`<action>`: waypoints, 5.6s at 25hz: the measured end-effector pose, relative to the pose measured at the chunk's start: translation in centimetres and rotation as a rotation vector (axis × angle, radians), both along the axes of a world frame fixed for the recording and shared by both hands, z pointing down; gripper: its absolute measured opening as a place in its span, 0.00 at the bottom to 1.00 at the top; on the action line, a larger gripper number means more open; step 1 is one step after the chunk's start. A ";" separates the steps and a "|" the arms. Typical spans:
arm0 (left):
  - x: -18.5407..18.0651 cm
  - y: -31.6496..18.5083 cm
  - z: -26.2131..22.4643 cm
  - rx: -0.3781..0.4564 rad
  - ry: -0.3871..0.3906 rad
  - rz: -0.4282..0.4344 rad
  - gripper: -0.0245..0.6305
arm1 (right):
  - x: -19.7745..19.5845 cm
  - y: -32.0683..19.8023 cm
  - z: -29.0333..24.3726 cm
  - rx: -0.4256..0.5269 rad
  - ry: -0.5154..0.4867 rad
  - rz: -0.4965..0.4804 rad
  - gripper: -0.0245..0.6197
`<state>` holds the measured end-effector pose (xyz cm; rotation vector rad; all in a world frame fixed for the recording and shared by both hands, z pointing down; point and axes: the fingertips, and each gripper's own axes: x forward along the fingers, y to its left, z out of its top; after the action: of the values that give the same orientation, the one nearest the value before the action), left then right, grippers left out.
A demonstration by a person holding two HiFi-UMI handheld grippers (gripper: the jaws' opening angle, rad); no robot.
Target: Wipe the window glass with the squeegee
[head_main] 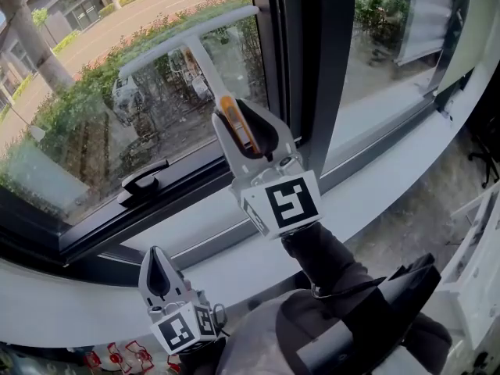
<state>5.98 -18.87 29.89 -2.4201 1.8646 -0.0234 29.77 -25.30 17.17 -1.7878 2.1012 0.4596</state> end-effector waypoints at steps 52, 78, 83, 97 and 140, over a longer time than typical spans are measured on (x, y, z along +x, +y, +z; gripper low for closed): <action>1.1 0.1 1.2 -0.028 -0.026 0.029 0.04 | -0.2 0.7 6.9 -0.114 -0.029 -0.013 0.24; 2.2 0.2 2.3 -0.058 -0.069 0.058 0.04 | 0.0 1.4 11.7 -0.180 -0.043 -0.023 0.24; 2.3 0.4 2.6 -0.066 -0.079 0.062 0.04 | 0.0 1.5 12.6 -0.194 -0.052 -0.023 0.24; 2.6 0.1 3.9 -0.096 -0.103 0.074 0.04 | -0.1 1.7 15.1 -0.227 -0.056 -0.024 0.24; 3.1 1.0 6.2 -0.161 -0.143 0.126 0.04 | -0.4 3.6 22.5 -0.352 -0.093 -0.011 0.24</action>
<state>9.13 -17.85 36.07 -2.5587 1.7072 -0.3408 29.36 -21.72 39.69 -1.9370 2.2308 -0.0016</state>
